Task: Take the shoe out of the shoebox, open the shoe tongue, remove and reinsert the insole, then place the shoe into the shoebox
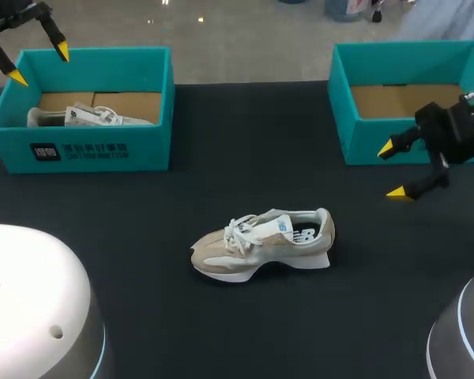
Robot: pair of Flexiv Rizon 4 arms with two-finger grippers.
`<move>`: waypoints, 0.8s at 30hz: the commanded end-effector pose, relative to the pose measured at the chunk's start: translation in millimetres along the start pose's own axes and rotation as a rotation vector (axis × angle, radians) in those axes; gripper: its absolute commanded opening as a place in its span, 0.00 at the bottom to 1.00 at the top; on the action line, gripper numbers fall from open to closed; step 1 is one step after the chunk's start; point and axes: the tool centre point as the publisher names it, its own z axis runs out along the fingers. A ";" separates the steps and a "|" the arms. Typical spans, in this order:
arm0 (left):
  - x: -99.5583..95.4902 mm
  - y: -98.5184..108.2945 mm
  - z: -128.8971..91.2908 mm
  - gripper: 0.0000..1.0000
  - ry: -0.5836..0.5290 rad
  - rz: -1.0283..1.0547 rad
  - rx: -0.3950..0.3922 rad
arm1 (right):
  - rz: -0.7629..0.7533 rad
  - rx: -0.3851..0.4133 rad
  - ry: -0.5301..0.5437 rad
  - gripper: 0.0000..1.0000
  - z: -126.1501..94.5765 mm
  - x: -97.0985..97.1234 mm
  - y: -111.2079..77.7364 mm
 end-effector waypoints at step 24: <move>-0.1 0.5 -0.5 1.00 0.002 0.001 0.000 | -0.057 -0.165 -0.008 1.00 7.9 36.4 -84.3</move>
